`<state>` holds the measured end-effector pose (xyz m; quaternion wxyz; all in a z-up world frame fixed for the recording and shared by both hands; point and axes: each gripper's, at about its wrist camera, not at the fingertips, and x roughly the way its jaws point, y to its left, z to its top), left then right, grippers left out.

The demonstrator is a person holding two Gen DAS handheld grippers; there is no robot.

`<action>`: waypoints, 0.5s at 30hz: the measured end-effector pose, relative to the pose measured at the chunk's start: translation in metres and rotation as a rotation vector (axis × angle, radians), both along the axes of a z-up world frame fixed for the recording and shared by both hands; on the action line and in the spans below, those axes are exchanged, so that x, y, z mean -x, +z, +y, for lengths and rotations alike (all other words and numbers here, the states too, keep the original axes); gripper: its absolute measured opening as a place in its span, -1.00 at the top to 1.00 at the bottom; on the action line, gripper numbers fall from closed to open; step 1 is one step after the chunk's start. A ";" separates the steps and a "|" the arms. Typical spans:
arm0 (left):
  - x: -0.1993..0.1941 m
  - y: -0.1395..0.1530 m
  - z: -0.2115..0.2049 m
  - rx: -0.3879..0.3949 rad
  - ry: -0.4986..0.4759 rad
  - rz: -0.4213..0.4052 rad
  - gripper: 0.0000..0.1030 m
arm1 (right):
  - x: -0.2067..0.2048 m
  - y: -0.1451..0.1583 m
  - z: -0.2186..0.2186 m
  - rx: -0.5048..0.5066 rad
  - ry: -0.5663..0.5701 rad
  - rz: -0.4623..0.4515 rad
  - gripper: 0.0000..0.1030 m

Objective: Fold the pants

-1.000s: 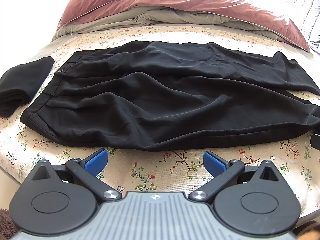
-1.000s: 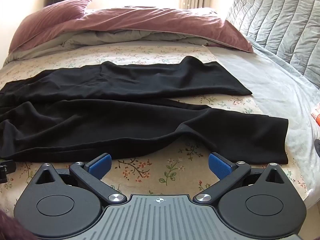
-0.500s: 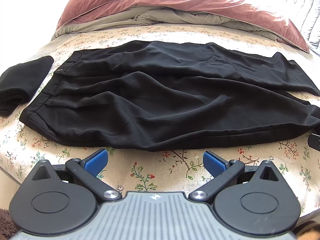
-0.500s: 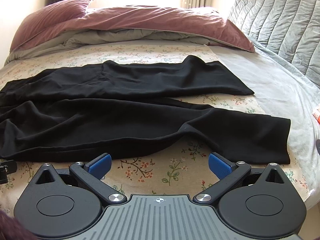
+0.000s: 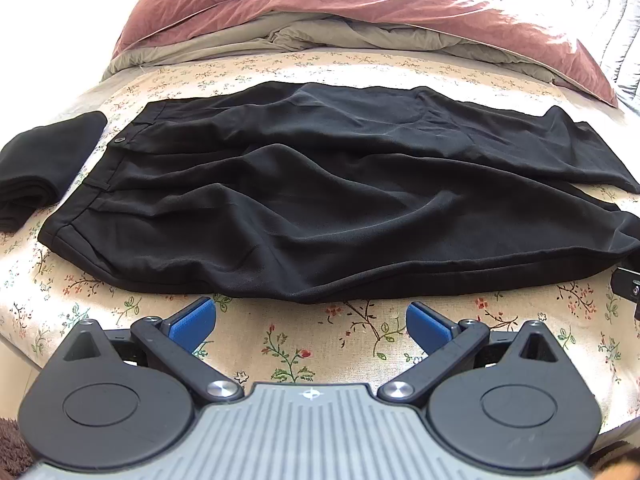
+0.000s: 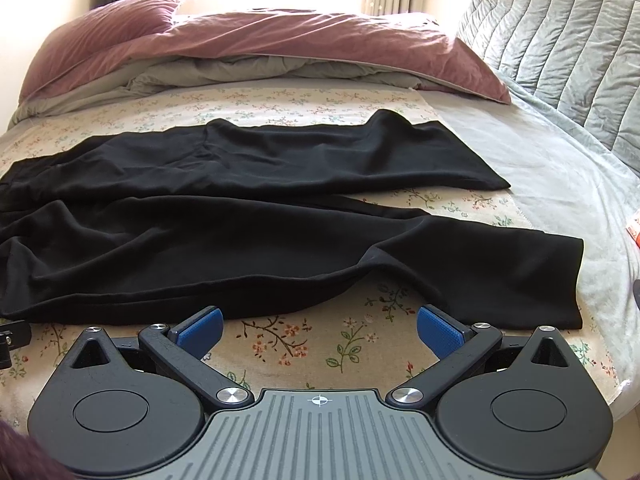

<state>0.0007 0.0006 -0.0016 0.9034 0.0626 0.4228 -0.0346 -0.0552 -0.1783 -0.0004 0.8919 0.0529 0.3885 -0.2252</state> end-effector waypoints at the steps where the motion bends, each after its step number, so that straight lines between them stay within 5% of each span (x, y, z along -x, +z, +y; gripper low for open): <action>1: 0.000 0.000 0.000 0.001 0.000 0.000 -1.00 | 0.000 0.000 0.000 0.000 0.000 0.000 -1.00; 15: 0.000 0.000 0.001 0.004 0.000 0.000 -1.00 | -0.002 -0.001 0.000 0.003 0.004 0.005 -1.00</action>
